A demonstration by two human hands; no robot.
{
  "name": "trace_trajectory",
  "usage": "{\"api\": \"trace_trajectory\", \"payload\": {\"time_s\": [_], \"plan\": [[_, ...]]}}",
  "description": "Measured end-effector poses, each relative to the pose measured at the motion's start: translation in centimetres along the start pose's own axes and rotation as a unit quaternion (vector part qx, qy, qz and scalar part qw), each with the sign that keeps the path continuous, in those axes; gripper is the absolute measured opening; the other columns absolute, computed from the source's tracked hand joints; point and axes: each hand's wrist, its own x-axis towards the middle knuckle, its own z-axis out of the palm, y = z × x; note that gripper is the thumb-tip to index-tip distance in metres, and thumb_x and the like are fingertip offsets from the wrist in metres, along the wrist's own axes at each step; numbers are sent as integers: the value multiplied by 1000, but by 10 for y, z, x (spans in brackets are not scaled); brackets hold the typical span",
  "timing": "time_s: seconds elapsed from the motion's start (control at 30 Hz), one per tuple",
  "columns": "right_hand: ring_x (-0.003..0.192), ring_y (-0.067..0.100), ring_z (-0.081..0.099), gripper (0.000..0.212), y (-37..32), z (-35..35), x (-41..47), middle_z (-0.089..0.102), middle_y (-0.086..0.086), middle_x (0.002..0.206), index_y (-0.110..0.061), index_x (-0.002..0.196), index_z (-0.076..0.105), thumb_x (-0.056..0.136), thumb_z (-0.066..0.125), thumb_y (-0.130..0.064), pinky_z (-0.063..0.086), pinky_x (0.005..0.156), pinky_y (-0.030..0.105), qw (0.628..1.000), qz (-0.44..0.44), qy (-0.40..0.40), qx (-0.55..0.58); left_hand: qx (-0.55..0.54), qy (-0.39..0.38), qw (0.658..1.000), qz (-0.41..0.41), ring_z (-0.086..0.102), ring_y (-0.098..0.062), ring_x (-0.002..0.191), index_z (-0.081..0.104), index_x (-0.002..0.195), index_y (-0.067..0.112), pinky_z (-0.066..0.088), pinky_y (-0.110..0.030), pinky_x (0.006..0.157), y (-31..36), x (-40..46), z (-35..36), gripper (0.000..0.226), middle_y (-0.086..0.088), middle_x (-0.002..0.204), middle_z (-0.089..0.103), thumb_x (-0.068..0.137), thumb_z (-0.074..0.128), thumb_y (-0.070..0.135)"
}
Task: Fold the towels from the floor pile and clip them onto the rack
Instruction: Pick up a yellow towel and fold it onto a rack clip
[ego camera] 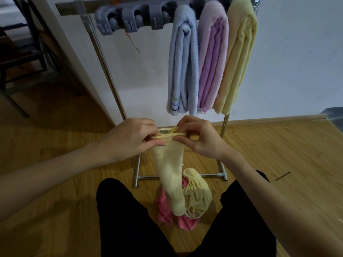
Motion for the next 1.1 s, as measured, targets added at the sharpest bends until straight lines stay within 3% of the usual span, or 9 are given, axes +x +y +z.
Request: {"api": "trace_trajectory", "payload": {"time_s": [0.13,0.27,0.33,0.5,0.6,0.77,0.93,1.03,1.1], "plan": [[69,21,60,9,-4,-10,6,59,-1,93,-2,86,73,84,71,-11,52,62,35,998,-41,-17,-39,34,-24,998,43,51,-6,69,65,86,18,36,-10,56,-5,-3,-3,48,5,86,55,88,40,58],[74,11,60,6,-5,-21,10,59,-5,92,-4,86,74,83,72,-8,50,63,25,996,-51,-42,-54,68,-72,987,127,56,-11,94,65,97,16,51,-18,74,-9,-1,-11,36,-5,117,53,93,45,45],[76,6,60,6,-4,-24,10,61,-3,93,-3,88,75,83,73,-7,50,67,21,996,-46,-42,-59,67,-43,988,135,60,-12,90,67,95,12,51,-18,73,-7,2,-12,37,-5,112,59,94,43,40],[78,9,64,8,-6,-37,11,66,0,95,-4,89,75,81,74,-7,50,73,17,997,-44,-11,-66,-37,83,994,58,62,-11,80,71,89,6,51,-18,73,-2,7,-4,31,-3,90,67,90,58,35],[78,3,64,11,-10,-44,14,68,1,95,-3,88,75,81,74,-12,50,74,13,994,-50,-10,-93,-79,140,987,2,63,-10,75,71,84,6,53,-26,69,1,12,3,23,-1,82,68,83,68,28],[78,11,64,14,-15,-53,22,70,4,88,-4,93,70,82,74,-12,53,75,18,991,-44,-6,-123,-153,211,962,-80,63,-7,74,62,83,7,56,-26,70,6,17,10,19,2,80,66,77,77,16],[80,15,62,24,-11,-50,26,63,-1,90,-6,108,58,87,67,-6,52,74,26,994,-26,-12,-107,-229,248,936,-98,66,-9,78,52,79,4,56,-19,72,12,19,14,25,3,84,66,75,77,9],[79,13,60,31,-8,-45,29,60,-4,93,-8,121,59,90,62,-9,51,74,23,990,-35,-53,-123,-248,248,931,-98,66,-11,77,52,80,4,57,-24,72,12,19,16,25,-1,85,67,75,77,7],[76,8,56,27,-7,-43,31,58,-4,91,-7,117,63,90,64,-13,48,71,19,987,-41,-80,-133,-249,248,931,-95,66,-13,77,52,81,6,58,-26,72,12,21,15,25,-2,84,67,75,77,7]]}}
